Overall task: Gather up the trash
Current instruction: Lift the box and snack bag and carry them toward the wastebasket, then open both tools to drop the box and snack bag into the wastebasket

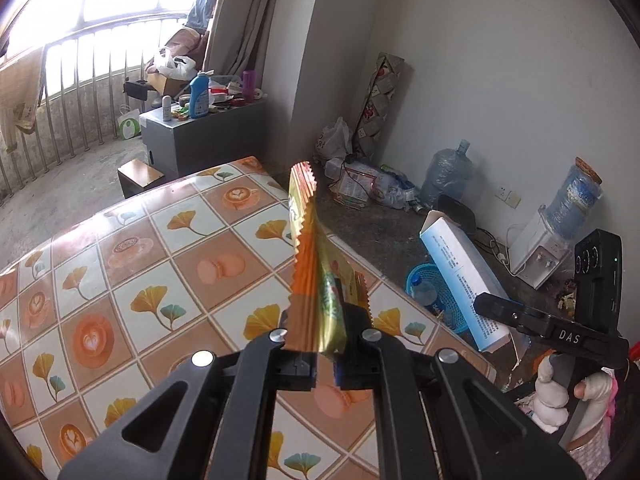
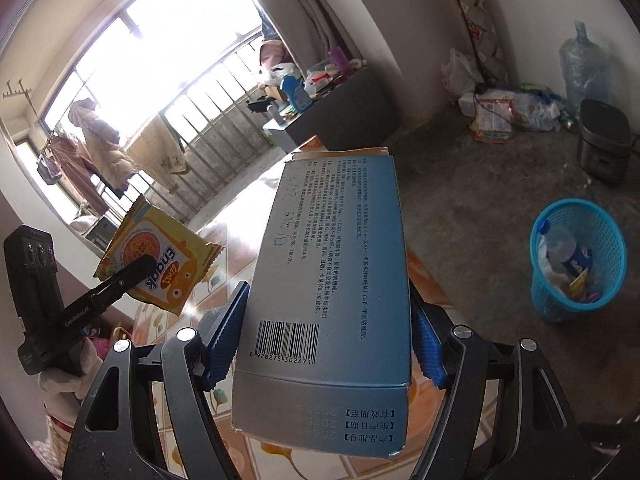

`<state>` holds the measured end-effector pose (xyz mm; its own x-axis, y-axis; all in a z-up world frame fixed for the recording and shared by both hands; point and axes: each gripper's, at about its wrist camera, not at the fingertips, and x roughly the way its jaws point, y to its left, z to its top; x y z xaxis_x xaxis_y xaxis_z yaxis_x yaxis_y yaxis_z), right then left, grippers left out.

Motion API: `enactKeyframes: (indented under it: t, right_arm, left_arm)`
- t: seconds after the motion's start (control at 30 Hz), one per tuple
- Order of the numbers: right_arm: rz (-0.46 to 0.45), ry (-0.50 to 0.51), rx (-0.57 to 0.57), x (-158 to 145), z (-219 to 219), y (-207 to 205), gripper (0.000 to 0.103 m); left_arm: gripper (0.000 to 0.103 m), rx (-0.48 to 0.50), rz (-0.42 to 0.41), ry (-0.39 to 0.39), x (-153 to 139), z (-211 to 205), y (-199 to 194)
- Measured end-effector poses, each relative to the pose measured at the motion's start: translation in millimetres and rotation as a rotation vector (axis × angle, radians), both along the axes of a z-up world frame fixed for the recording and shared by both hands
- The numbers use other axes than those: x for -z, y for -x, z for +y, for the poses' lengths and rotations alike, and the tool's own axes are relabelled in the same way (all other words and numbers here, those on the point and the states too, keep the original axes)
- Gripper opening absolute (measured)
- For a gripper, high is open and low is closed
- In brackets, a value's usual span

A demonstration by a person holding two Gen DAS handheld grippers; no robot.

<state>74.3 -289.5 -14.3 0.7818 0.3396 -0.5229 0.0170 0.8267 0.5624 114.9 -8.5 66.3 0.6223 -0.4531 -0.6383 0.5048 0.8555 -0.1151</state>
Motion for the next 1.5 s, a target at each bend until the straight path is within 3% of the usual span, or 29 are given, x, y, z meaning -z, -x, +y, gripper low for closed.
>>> enactKeyframes:
  t: [0.23,0.4,0.6,0.77,0.83,0.87,0.9,1.03,1.13,1.27,1.5]
  right_arm:
    - [0.012,-0.034,0.307,6,-108,31,0.069]
    - [0.090,-0.103,0.476,35,-165,50,0.069]
    - [0.201,-0.148,0.565,77,-205,38,0.069]
    - [0.218,-0.194,0.584,96,-244,13,0.071]
    - [0.211,-0.209,0.590,104,-259,2,0.075]
    - [0.216,-0.223,0.586,114,-269,-5,0.078]
    - [0.243,-0.239,0.589,128,-278,-12,0.080]
    - [0.484,-0.266,0.665,203,-296,-25,0.083]
    - [0.492,-0.343,0.685,225,-286,-7,0.083]
    - [0.479,-0.304,0.699,213,-268,6,0.083]
    - [0.384,-0.194,0.673,153,-250,6,0.083]
  left_arm:
    - [0.005,0.208,0.032,-0.025,3,-107,-24]
    - [0.005,0.356,0.154,-0.055,36,-196,-45]
    - [0.005,0.477,0.254,-0.160,88,-300,-64]
    - [0.006,0.528,0.285,-0.207,122,-376,-80]
    - [0.016,0.543,0.252,-0.222,136,-405,-88]
    - [0.042,0.544,0.240,-0.250,148,-419,-93]
    - [0.059,0.526,0.243,-0.279,162,-430,-99]
    - [0.059,0.413,0.349,-0.318,204,-443,-123]
    - [0.060,0.426,0.347,-0.299,201,-432,-123]
    - [0.064,0.446,0.271,-0.299,180,-418,-120]
    - [0.070,0.431,0.243,-0.178,113,-366,-104]
